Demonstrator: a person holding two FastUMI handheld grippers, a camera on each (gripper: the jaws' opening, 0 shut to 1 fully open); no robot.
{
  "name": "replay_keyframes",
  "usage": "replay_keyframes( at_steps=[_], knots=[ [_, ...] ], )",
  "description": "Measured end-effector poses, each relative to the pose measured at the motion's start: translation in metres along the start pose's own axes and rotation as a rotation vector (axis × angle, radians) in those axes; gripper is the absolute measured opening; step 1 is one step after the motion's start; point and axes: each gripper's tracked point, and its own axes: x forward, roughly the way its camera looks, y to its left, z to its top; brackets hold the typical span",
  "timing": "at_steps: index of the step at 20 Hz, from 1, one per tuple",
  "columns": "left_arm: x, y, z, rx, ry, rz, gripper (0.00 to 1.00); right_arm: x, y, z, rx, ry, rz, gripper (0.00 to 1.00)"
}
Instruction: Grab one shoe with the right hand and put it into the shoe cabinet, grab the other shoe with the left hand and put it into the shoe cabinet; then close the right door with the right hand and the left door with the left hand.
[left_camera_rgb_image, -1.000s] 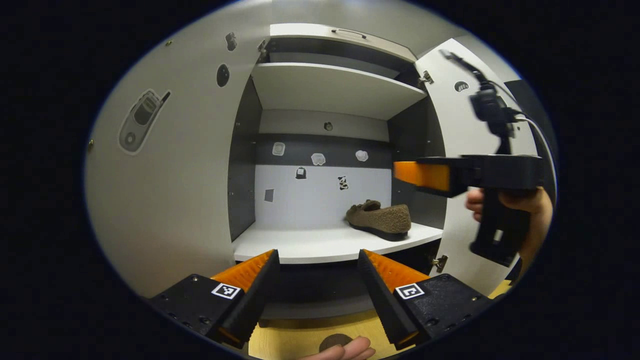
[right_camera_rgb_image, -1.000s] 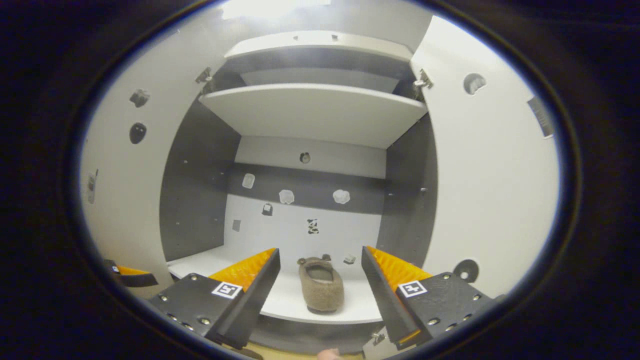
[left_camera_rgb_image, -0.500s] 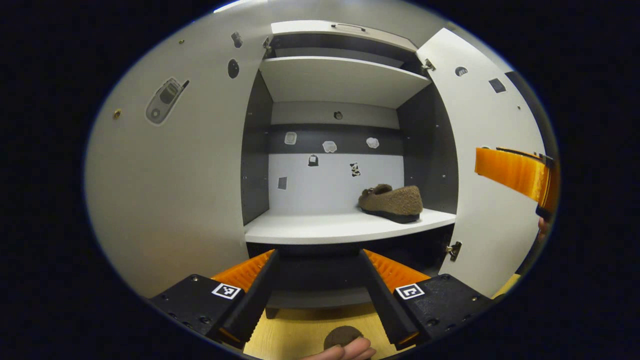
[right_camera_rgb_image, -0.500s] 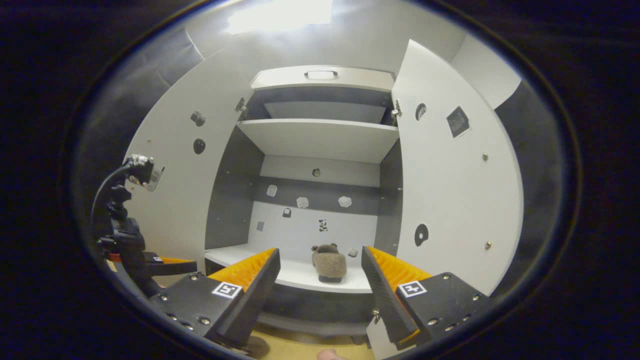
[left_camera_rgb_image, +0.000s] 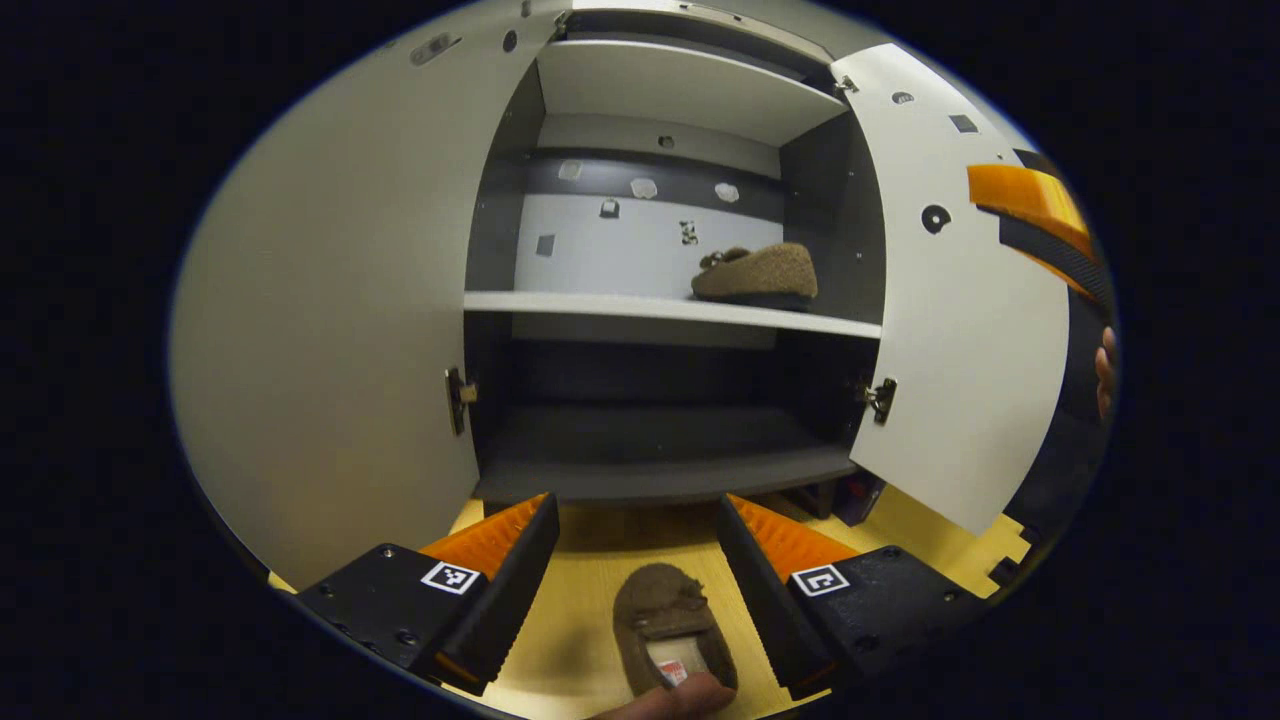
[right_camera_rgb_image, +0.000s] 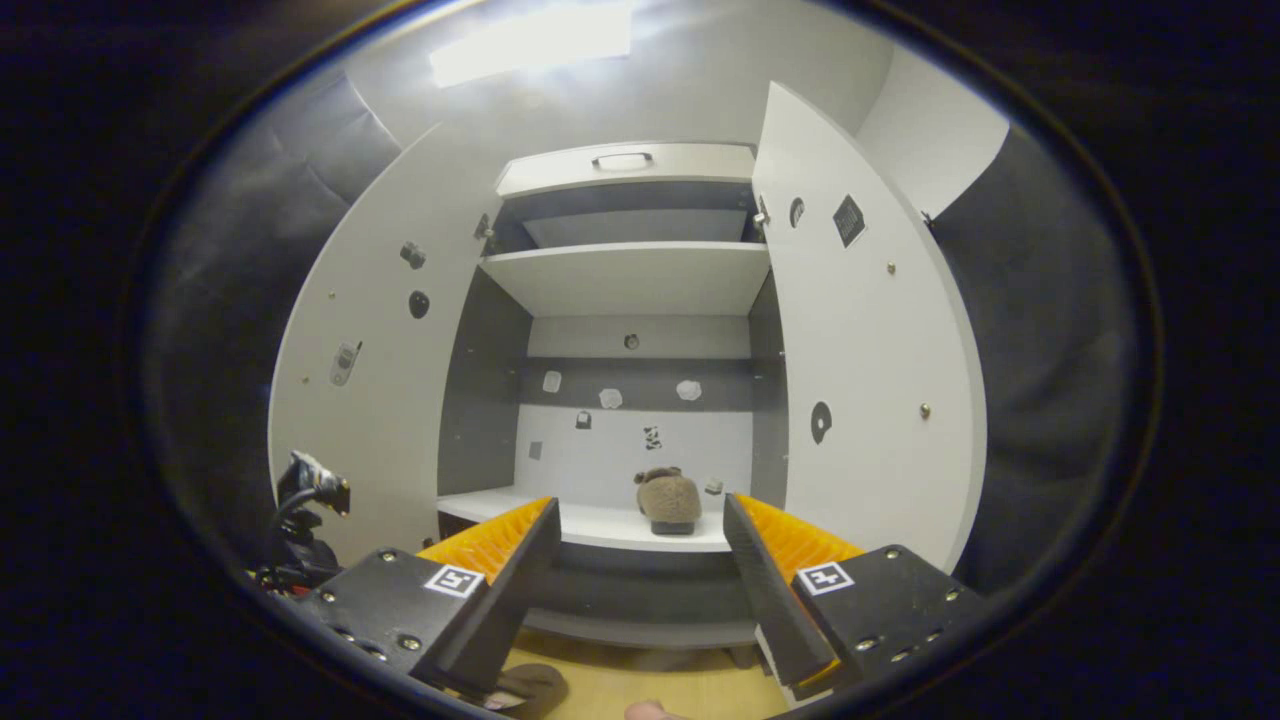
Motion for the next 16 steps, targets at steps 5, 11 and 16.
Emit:
replay_keyframes(
  at_steps=[5,11,16],
  knots=[
    [0.002,0.012,-0.055,0.032,0.133,0.039,0.96,0.001,-0.005,-0.025,0.036,0.048,-0.014,0.98],
    [0.004,0.008,-0.128,0.075,0.365,0.004,0.84,-0.004,0.001,-0.039,0.038,0.068,-0.007,0.98],
    [0.013,0.005,-0.16,0.041,0.471,-0.029,0.62,-0.017,0.027,-0.054,0.014,0.112,0.08,0.98]
  ],
)
